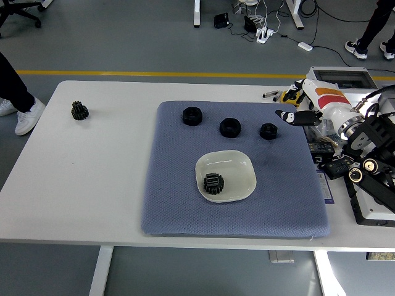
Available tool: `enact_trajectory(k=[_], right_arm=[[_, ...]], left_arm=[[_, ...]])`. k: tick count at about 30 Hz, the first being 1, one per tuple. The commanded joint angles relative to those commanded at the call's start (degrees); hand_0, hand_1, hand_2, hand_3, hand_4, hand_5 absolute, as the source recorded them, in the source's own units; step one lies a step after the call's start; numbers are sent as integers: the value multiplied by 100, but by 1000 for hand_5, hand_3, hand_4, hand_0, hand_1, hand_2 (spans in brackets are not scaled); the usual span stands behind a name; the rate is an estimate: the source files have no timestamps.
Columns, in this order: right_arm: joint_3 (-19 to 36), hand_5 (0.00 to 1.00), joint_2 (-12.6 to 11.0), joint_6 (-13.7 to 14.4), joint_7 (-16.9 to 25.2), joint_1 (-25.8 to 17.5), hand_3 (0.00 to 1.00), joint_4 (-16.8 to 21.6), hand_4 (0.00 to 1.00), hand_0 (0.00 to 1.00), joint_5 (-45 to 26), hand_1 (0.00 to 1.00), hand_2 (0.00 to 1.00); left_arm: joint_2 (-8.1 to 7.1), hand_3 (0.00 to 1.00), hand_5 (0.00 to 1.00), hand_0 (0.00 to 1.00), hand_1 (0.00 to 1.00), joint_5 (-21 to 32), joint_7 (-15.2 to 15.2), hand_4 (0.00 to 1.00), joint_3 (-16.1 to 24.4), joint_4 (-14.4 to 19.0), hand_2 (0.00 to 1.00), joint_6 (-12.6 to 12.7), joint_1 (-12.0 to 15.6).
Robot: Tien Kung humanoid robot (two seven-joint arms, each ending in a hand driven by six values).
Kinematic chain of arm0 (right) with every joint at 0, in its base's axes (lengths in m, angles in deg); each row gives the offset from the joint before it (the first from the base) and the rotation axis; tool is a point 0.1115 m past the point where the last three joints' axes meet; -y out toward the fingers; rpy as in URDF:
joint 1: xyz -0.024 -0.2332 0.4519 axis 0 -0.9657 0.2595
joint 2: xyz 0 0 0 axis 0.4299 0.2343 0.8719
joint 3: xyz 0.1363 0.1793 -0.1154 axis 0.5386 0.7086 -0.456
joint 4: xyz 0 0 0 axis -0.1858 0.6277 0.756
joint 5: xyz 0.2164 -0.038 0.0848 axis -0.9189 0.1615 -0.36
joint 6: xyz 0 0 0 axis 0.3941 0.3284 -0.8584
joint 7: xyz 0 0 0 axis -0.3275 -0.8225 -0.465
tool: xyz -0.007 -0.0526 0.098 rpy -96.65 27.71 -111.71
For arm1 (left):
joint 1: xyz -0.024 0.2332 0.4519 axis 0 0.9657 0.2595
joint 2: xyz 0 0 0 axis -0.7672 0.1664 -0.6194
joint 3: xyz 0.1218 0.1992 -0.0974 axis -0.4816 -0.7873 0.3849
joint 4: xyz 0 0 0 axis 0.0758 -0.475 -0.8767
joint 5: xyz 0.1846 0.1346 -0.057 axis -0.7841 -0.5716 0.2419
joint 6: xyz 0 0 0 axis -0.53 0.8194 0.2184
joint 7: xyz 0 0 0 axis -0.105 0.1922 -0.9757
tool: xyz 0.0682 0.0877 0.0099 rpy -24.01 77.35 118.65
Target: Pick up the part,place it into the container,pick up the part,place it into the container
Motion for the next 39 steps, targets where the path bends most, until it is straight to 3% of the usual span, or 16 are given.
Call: enact_trajectory(k=[4, 5, 10, 11, 16, 17, 22, 23, 28, 39], right_arm=[[177, 488, -80, -249, 568, -256, 623, 1, 915, 436, -968, 591, 714], [211, 739, -96, -295, 675, -308, 786, 20, 998, 536, -1192, 643, 755], [439, 739, -217, -412, 1141, -631, 786, 252, 998, 536, -2421, 643, 755], [503, 919, -247, -410, 1220, -705, 852, 308, 998, 660, -2644, 719, 795], [855, 919, -369, -375, 1641, -1117, 852, 541, 998, 660, -3836, 719, 795], [942, 969, -381, -362, 1724, -1214, 921, 584, 998, 771, -4097, 785, 830], [1542, 969, -366, -344, 2025, -1802, 921, 881, 998, 771, -5278, 785, 830], [1683, 998, -359, -334, 2057, -1942, 927, 958, 998, 818, -5511, 822, 845], [2189, 998, -299, -324, 2054, -2583, 927, 1286, 998, 818, -5348, 822, 845], [2959, 998, 94, -294, 1923, -3684, 906, 1706, 998, 829, -4337, 825, 850]], left_arm=[[18, 550, 474, 646, 651, 10, -6, 584, -5, 0, 609, 3, 13], [21, 551, 474, 645, 651, 6, -5, 584, -3, 0, 610, 3, 16], [38, 551, 474, 645, 651, -23, -2, 584, 9, 0, 610, 0, 23], [42, 550, 475, 647, 649, -25, -1, 584, 13, -1, 609, 3, 24], [45, 550, 475, 647, 649, -14, -9, 584, 9, -4, 609, 12, 30], [47, 550, 476, 646, 650, -14, -9, 584, 13, -5, 609, 15, 33], [52, 550, 476, 646, 650, -61, 1, 584, 43, -7, 609, 12, 51], [53, 551, 471, 645, 645, -81, 4, 581, 54, -8, 610, 10, 55], [59, 551, 471, 645, 645, -166, 16, 581, 95, -7, 610, 0, 79], [80, 551, 476, 644, 639, -254, 10, 582, 113, -4, 608, -11, 38]])
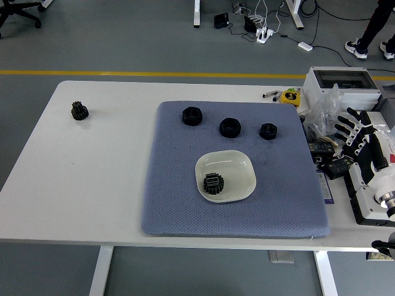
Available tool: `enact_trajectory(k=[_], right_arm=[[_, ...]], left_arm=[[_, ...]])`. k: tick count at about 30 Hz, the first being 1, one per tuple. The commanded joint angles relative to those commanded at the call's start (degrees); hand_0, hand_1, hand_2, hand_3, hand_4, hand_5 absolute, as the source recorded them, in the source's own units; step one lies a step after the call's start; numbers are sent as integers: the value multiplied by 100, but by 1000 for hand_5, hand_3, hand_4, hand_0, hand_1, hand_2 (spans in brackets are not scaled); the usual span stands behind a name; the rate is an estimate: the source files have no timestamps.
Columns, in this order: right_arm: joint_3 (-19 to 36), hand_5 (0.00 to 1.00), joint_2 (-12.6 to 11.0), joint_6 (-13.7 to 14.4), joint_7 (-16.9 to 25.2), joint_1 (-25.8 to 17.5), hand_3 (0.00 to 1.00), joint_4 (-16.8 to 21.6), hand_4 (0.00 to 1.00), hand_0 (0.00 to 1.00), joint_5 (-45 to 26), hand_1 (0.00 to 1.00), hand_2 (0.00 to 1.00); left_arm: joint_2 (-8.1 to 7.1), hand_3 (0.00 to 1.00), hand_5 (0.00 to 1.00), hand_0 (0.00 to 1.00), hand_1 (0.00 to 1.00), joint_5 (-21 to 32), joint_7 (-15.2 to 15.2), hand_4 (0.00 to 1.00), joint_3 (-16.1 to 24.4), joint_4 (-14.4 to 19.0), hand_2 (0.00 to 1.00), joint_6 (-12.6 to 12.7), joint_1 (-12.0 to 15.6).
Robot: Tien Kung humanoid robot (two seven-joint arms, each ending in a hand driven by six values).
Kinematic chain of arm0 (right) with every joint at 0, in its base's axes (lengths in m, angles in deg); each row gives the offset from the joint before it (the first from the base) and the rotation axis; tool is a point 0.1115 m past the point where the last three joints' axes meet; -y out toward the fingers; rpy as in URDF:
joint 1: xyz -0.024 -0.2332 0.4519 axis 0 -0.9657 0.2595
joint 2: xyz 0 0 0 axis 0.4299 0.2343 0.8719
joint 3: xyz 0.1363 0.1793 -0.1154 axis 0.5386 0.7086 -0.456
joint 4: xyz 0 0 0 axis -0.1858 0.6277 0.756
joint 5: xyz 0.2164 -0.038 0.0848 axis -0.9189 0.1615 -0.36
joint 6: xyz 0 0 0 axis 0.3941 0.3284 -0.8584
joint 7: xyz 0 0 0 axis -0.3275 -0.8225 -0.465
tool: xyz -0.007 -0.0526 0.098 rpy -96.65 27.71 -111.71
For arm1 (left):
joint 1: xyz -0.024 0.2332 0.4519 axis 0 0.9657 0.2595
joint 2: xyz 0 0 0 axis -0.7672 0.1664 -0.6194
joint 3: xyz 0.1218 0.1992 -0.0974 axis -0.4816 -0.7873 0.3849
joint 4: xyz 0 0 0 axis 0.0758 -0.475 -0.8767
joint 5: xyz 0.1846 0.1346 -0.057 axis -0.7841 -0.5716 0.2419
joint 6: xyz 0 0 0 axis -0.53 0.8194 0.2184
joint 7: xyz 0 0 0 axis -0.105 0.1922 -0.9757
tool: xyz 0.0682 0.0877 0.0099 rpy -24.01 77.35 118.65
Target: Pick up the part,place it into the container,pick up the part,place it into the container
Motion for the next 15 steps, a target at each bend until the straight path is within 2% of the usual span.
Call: enact_trajectory(k=[7, 8, 15], right_arm=[[416, 989, 390, 60, -80, -414, 901, -11, 998, 830, 495, 825, 851], [448, 964, 434, 58, -87, -451, 888, -26, 998, 817, 521, 820, 845], [590, 949, 745, 68, -218, -658, 869, -139, 998, 802, 927, 812, 839]], left_arm=[[-4, 551, 477, 645, 638, 165, -41, 583, -96, -1, 607, 21, -41], [-6, 551, 479, 645, 638, 185, -45, 583, -110, -1, 608, 22, -43], [-23, 551, 481, 644, 638, 201, -54, 584, -121, -5, 608, 11, -42]])
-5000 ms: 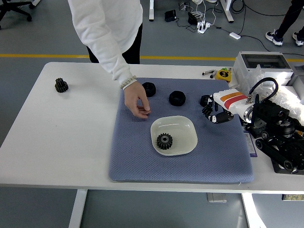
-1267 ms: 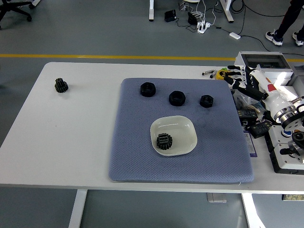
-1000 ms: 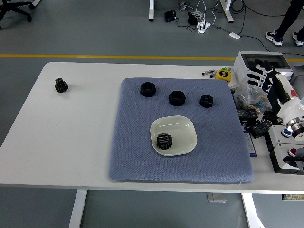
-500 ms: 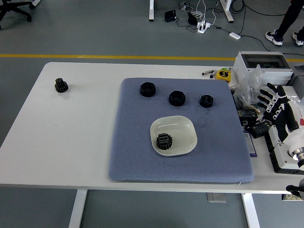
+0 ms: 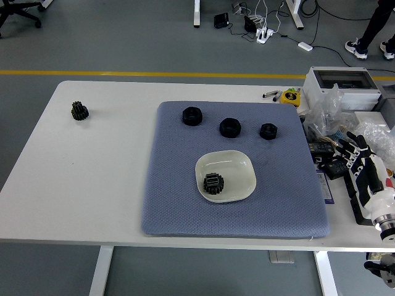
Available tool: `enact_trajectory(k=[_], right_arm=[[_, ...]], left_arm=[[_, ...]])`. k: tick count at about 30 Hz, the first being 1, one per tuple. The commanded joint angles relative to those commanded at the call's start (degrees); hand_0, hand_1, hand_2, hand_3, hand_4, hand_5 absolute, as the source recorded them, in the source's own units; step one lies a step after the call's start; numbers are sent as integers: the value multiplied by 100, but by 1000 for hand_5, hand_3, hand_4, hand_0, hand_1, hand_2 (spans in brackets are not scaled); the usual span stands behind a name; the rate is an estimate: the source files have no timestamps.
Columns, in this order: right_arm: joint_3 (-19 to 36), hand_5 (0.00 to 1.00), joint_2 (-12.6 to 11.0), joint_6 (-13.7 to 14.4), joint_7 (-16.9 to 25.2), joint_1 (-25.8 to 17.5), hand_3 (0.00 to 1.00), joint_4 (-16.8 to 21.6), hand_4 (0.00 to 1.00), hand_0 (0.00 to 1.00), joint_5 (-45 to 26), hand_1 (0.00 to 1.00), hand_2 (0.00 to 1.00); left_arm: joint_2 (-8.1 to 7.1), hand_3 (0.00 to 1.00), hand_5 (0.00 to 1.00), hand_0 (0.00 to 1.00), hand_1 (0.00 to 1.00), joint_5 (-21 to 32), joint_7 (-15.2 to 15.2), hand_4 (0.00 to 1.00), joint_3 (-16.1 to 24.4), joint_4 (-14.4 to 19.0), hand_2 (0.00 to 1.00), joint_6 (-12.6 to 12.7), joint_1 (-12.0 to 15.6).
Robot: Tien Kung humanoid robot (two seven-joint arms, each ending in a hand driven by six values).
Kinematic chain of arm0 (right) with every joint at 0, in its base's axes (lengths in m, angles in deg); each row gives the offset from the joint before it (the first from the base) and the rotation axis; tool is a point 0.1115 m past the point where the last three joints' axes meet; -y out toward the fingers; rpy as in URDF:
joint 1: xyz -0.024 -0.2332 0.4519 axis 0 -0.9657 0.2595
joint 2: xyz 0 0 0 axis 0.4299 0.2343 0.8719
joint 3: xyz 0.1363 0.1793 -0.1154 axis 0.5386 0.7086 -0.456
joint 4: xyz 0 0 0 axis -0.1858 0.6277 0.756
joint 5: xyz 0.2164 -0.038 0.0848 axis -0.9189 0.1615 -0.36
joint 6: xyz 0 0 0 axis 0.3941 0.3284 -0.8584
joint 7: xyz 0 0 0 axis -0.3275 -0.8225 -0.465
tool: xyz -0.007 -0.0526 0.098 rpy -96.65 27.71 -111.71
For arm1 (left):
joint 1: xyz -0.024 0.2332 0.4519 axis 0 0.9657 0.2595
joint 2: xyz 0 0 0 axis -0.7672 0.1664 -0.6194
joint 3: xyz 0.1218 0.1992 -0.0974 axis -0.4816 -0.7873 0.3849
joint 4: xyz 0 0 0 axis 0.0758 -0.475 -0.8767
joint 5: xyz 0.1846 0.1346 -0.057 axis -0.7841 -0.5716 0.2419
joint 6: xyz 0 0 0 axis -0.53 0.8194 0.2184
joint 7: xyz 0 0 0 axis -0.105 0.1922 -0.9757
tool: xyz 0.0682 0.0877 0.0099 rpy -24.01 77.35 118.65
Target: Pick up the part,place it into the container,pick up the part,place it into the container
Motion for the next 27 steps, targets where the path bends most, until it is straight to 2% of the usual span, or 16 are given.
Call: enact_trajectory(k=[6, 10, 27], right_arm=[[91, 928, 233, 20, -127, -149, 859, -46, 998, 794, 409, 804, 836], [85, 928, 304, 50, -155, -149, 859, -78, 998, 794, 549, 804, 836], [129, 898, 351, 227, -76, -30, 839, 170, 998, 771, 638, 785, 821]], left_arm=[[-19, 550, 486, 645, 638, 8, -1, 587, -4, -4, 607, 1, 9], [-22, 550, 486, 645, 638, 11, -3, 587, -18, -2, 607, -3, 6], [-3, 550, 482, 645, 641, 69, -27, 585, -68, -7, 608, 21, -39]])
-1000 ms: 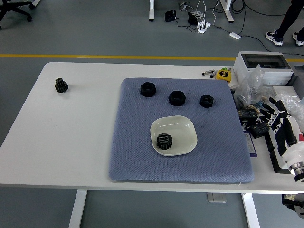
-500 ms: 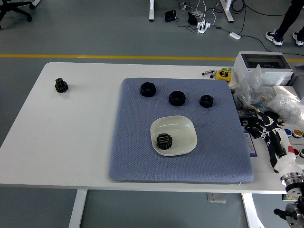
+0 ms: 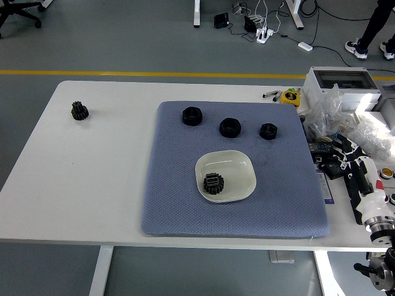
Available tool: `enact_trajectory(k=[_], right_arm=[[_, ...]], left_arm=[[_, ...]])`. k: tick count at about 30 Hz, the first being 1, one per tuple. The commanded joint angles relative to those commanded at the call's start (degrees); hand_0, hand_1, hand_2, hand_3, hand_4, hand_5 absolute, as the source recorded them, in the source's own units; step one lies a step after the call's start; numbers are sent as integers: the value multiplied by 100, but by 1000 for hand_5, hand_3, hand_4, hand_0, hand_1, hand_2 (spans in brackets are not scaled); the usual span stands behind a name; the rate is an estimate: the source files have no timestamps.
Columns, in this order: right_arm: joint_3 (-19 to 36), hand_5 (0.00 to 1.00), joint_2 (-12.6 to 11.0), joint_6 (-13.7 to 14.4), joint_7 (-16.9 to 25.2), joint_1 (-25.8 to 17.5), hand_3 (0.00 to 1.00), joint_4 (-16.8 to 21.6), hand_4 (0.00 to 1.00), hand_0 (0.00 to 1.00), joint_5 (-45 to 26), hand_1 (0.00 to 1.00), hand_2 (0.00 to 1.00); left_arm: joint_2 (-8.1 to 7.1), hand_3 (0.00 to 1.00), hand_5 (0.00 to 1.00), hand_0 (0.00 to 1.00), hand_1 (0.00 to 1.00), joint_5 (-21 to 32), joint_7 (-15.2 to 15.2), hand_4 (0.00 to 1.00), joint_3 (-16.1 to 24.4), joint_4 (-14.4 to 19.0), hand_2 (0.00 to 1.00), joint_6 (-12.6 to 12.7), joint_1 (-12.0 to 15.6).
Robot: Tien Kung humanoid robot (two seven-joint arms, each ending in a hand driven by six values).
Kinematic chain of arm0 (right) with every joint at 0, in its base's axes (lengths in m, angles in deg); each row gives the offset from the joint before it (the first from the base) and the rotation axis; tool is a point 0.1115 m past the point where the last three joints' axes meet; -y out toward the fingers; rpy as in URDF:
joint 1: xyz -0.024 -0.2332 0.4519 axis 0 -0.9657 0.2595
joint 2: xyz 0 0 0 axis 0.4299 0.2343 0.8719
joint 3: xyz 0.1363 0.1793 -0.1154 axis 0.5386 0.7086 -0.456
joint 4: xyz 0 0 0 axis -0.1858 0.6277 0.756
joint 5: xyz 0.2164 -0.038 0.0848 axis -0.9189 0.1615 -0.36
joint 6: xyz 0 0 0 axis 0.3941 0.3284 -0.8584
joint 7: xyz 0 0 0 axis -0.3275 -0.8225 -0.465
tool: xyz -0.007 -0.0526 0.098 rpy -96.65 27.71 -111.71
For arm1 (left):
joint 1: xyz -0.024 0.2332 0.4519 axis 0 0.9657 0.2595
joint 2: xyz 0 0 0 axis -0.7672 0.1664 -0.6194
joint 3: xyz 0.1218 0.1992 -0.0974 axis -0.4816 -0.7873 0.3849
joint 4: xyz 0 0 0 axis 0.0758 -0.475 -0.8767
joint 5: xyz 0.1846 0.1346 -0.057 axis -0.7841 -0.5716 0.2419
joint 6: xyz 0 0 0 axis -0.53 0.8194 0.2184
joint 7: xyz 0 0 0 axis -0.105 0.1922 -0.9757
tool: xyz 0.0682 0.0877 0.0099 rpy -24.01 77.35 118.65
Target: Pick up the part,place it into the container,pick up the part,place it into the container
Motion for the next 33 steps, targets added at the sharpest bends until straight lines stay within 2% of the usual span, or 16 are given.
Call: enact_trajectory(k=[17, 28, 33], right_arm=[[-20, 865, 57, 80, 45, 94, 826, -1, 998, 763, 106, 776, 802], [-90, 844, 14, 336, 258, 161, 800, 26, 998, 744, -18, 756, 783], [-57, 844, -20, 359, 272, 169, 800, -20, 998, 744, -59, 756, 783]], left_arm=[[51, 551, 480, 643, 642, 80, -6, 585, -42, -11, 610, 27, -45], [102, 551, 479, 644, 637, 253, -47, 585, -159, -10, 609, 52, -61], [95, 551, 479, 644, 637, 222, -52, 585, -170, -6, 609, 41, -80]])
